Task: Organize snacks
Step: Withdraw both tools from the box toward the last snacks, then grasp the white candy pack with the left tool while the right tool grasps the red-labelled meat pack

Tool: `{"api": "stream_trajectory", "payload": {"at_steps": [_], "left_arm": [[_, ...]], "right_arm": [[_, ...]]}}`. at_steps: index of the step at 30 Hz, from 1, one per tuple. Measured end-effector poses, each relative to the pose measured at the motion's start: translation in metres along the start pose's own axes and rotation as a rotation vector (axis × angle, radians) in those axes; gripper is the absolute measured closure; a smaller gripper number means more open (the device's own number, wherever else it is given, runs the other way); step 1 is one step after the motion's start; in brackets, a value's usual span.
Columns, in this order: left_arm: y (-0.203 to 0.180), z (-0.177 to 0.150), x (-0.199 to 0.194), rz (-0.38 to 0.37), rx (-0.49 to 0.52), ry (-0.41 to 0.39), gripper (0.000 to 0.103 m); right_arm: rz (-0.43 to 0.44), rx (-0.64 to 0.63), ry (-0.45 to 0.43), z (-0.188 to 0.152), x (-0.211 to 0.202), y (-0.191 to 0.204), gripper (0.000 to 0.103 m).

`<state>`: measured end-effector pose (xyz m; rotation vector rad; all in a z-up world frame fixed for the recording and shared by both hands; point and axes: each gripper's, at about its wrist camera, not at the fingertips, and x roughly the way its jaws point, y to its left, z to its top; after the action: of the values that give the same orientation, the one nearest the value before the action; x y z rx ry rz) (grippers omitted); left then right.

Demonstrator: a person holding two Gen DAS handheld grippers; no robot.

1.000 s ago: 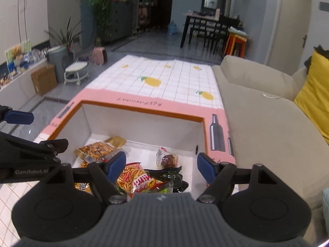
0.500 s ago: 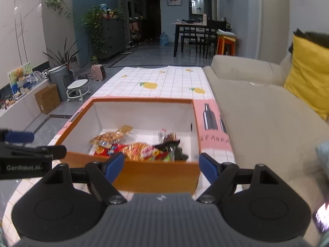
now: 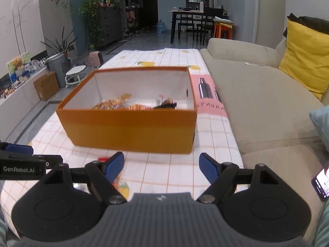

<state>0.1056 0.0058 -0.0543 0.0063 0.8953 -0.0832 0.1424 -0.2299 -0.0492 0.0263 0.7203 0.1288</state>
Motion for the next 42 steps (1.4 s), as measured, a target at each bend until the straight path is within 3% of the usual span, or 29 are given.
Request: {"api": "stream_trajectory", "payload": {"at_steps": [10, 17, 24, 35, 42], "left_arm": [[0.009, -0.023, 0.023, -0.049, -0.040, 0.061, 0.015], [0.018, -0.026, 0.036, -0.056, -0.070, 0.087, 0.016], [0.020, -0.034, 0.056, -0.063, -0.044, 0.176, 0.016], [0.015, -0.039, 0.074, -0.024, 0.028, 0.210, 0.020], [0.014, -0.036, 0.075, -0.019, 0.044, 0.178, 0.038]], "right_arm": [[0.038, -0.057, 0.058, -0.033, 0.017, 0.013, 0.026], [0.064, -0.091, 0.080, -0.038, 0.034, 0.022, 0.027], [0.128, -0.103, 0.136, -0.045, 0.049, 0.038, 0.031], [0.140, -0.107, 0.178, -0.050, 0.064, 0.040, 0.031], [0.168, -0.095, 0.174, -0.047, 0.071, 0.045, 0.031]]}}
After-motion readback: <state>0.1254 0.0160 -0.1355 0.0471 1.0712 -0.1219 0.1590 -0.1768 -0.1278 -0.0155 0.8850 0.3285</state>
